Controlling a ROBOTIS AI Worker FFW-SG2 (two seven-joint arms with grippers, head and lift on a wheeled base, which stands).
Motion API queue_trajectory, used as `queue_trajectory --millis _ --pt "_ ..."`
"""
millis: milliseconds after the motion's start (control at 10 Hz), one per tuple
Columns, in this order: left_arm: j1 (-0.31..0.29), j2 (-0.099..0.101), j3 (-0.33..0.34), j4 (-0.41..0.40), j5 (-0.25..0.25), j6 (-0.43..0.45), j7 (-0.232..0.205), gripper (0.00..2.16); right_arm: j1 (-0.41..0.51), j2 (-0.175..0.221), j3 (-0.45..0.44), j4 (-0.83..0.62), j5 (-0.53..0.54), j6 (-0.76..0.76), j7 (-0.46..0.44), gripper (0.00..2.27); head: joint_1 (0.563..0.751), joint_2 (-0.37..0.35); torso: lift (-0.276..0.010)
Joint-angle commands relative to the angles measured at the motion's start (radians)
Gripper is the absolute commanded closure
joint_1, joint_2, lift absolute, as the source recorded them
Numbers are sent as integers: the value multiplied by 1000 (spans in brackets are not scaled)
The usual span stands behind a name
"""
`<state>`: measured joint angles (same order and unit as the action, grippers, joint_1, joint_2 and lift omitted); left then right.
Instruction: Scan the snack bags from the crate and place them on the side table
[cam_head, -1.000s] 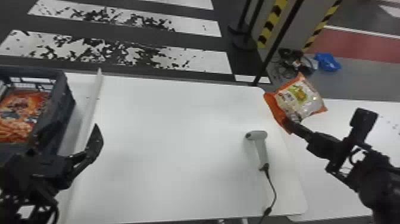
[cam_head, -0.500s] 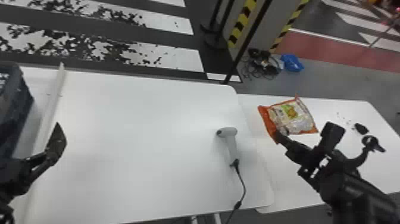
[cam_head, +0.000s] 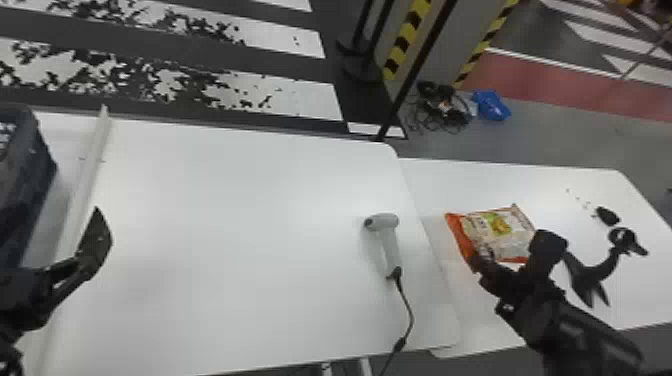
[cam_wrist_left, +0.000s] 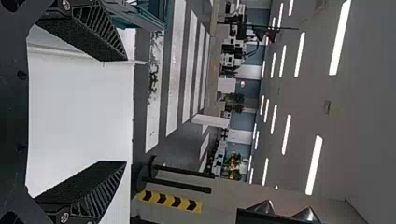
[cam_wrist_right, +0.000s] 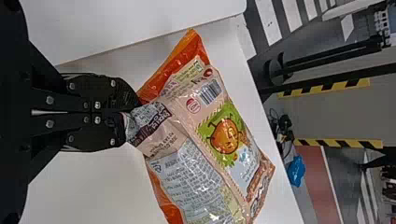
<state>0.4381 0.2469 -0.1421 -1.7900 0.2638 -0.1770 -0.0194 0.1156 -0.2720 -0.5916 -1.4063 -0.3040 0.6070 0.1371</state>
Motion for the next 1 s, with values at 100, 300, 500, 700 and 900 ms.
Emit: queue_trajectory --millis 100,300,500,700,900 --pt "5 0 -2 -3 0 -2 -4 83 -5 -6 4 63 0 -6 -27 947 695 -350 -50" --pt "10 2 -2 -5 0 -5 -5 83 -4 -6 4 72 -1 -13 -51 22 695 -350 -50" --pt "11 2 -5 -6 0 -11 -4 83 19 -3 -4 43 -7 -68 -56 46 695 -350 -50" --pt "11 0 -5 -8 0 -11 -2 83 67 25 0 -72 -7 -105 -57 39 695 -350 -50" --pt "11 0 -4 -9 0 -8 -1 83 127 62 47 -215 20 -132 -60 36 695 -350 -50"
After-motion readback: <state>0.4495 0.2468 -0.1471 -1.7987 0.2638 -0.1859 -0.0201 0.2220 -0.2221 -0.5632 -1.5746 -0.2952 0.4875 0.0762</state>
